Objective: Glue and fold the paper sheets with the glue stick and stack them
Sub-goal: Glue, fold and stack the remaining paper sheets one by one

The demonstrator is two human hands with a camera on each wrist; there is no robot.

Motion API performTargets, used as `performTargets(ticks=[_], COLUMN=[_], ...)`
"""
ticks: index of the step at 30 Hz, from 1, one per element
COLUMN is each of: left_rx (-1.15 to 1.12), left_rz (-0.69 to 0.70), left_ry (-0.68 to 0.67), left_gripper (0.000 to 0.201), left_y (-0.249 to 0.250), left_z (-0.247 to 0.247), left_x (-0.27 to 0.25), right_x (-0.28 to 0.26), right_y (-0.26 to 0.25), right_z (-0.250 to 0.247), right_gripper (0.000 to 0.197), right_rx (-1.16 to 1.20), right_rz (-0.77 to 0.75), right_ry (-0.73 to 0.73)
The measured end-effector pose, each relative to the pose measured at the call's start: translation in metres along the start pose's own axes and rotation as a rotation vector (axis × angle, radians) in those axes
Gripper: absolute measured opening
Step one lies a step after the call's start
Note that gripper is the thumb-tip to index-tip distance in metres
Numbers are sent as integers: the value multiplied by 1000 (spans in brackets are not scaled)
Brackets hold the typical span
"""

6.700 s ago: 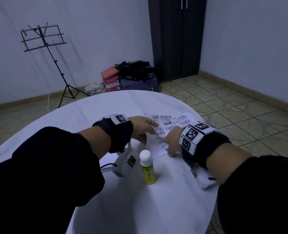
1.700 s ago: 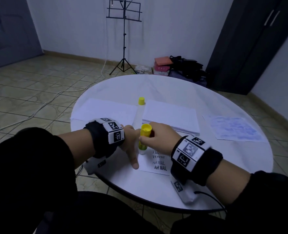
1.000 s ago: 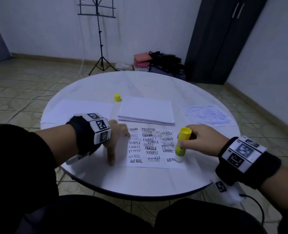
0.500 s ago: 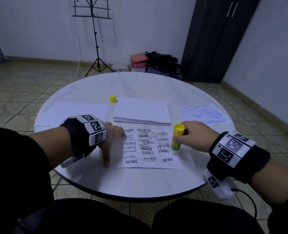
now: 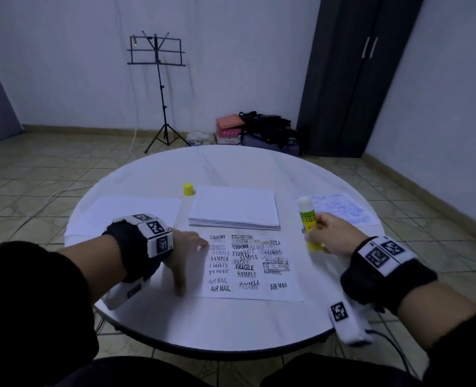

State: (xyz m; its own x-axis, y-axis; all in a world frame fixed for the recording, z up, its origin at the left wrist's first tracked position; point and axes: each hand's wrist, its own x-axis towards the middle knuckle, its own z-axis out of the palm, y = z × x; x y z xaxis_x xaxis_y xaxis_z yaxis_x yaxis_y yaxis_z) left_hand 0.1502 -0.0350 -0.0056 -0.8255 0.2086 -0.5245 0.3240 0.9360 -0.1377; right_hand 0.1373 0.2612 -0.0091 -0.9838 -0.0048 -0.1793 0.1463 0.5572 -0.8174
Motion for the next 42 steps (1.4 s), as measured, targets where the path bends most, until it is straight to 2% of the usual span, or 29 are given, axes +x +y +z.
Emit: performTargets(ticks=[3, 5, 10, 14, 16, 20, 25, 29, 31, 32, 34, 36, 38, 42], left_rx=[2, 5, -21, -57, -137, -275, -303, -312, -313, -300, -255, -229, -303, -289], left_rz=[1, -3, -5, -21, -42, -99, -263, -386, -457, -484, -517, -538, -563, -551], left_ry=[-11, -23, -20, 3, 12, 39, 101, 139, 156, 136, 84, 32, -1, -2], left_gripper=[109, 109, 110, 120, 117, 99, 84, 75, 74, 76, 79, 76, 82, 103], left_y=[1, 2, -1, -7, -16, -47, -102, -153, -177, -187, -206, -234, -259, -257], left_z=[-1, 1, 9, 14, 15, 13, 16, 19, 20, 22, 30, 44, 56, 48], left_x=[0, -1, -1, -6, -10, -18, -7, 10, 19, 23, 35, 67, 100, 93], right_x=[22, 28, 30, 15, 0, -22, -14, 32, 53, 67, 90, 100, 109, 120], right_y=[4, 6, 6, -1, -8, -39, -97, -138, -157, -163, -179, -189, -195, -198], right_z=[3, 5, 10, 13, 15, 47, 123, 178, 199, 211, 231, 242, 247, 252], right_gripper=[19, 19, 39, 76, 69, 27, 38, 24, 25, 27, 42, 31, 39, 48], right_rx=[-84, -127, -270, -374, -551, -709, -812, -986, -1085, -1089, -1124, -1137, -1126, -1230], right_rz=[89, 162, 219, 363, 377, 251, -6, -173, -258, -242, -221, -214, -238, -211], right_ry=[114, 122, 88, 122, 58, -184, -276, -305, -286, -270, -262, -257, -295, -319])
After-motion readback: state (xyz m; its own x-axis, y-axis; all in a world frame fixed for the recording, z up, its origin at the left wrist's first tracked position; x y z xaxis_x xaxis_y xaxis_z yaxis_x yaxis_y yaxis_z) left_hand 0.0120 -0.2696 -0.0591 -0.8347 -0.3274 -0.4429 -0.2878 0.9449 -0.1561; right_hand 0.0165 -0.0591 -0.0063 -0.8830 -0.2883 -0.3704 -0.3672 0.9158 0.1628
